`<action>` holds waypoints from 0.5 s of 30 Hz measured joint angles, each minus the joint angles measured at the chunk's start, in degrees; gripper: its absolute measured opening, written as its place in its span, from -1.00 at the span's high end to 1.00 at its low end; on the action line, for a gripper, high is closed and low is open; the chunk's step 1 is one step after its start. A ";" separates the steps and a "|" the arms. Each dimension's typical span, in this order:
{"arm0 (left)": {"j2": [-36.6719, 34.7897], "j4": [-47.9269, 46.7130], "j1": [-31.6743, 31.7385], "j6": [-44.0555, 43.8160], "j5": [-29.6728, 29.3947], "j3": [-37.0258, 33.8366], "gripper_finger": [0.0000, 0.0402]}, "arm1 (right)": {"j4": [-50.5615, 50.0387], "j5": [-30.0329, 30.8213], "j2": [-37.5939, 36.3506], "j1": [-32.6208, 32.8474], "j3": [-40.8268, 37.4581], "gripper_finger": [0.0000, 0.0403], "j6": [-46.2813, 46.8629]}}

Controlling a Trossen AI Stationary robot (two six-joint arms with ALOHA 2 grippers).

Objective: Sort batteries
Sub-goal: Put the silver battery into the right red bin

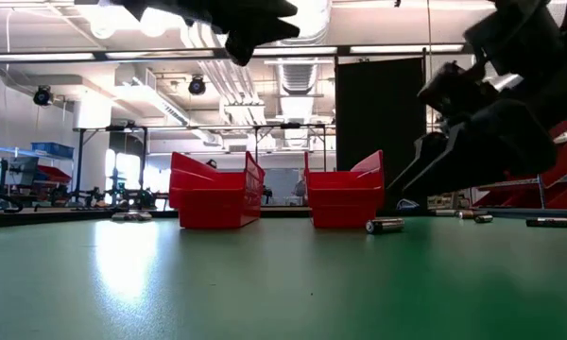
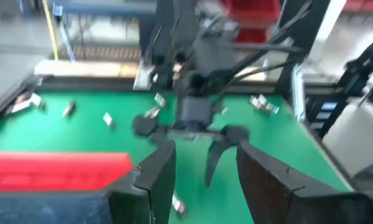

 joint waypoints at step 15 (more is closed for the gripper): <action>1.45 22.99 -1.06 -6.26 -3.11 -13.75 0.26 | 10.42 -8.69 11.13 -5.09 -0.55 -0.45 -1.64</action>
